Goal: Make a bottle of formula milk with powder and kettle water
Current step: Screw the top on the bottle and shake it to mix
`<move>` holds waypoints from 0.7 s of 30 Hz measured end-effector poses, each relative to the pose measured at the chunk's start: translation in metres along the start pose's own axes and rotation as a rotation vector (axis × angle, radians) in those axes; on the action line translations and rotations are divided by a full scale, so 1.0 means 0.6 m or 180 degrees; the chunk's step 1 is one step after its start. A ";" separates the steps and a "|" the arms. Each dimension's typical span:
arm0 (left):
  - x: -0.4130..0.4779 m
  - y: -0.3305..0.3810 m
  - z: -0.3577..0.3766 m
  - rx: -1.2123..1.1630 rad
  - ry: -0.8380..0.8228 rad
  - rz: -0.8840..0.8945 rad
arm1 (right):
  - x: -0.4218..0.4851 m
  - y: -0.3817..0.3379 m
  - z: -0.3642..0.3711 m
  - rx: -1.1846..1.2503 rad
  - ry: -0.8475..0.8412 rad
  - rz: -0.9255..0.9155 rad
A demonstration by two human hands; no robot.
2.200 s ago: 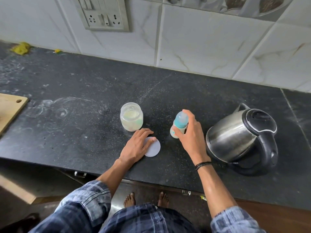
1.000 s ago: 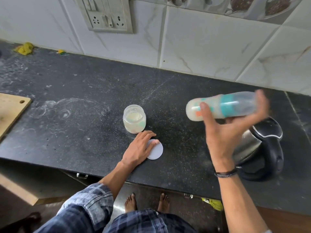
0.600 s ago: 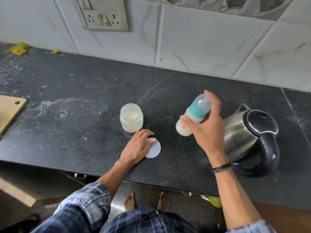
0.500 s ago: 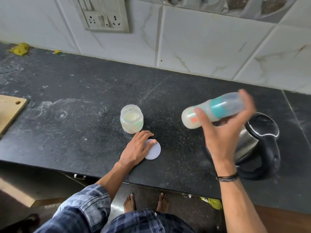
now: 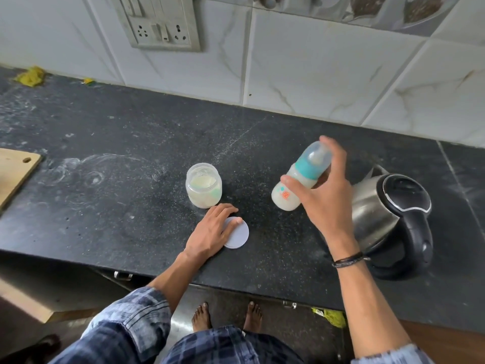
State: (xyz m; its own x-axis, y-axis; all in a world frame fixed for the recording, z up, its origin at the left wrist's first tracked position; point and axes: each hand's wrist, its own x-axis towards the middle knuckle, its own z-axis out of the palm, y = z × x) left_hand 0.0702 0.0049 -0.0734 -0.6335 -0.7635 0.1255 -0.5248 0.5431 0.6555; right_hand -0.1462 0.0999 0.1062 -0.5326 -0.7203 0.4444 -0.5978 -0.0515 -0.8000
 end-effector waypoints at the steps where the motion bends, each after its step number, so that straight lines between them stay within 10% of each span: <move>1: 0.000 0.000 0.000 -0.0012 -0.0008 0.0019 | -0.003 0.002 0.000 -0.0018 -0.0019 0.0054; 5: 0.003 -0.001 0.000 0.0000 -0.0013 -0.0006 | -0.011 -0.002 0.001 0.0675 0.0786 -0.0121; 9: 0.000 -0.001 0.000 -0.0028 -0.0037 -0.0018 | -0.003 0.009 0.001 -0.0021 -0.0073 0.0173; 14: 0.002 0.001 -0.003 -0.0030 -0.0031 -0.0019 | -0.011 0.000 -0.001 0.0774 0.0872 -0.0232; 18: 0.000 0.000 -0.001 -0.0055 -0.0028 -0.0027 | -0.010 0.009 0.009 -0.0052 -0.0002 0.0023; 21: 0.001 0.001 -0.001 -0.0043 -0.0040 -0.0023 | -0.016 0.008 -0.003 0.0368 0.0430 -0.0100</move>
State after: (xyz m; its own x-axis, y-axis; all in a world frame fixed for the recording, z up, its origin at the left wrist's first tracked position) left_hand 0.0695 0.0044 -0.0726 -0.6368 -0.7630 0.1113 -0.5219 0.5327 0.6662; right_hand -0.1453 0.1079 0.0989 -0.5950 -0.6180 0.5138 -0.5467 -0.1574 -0.8224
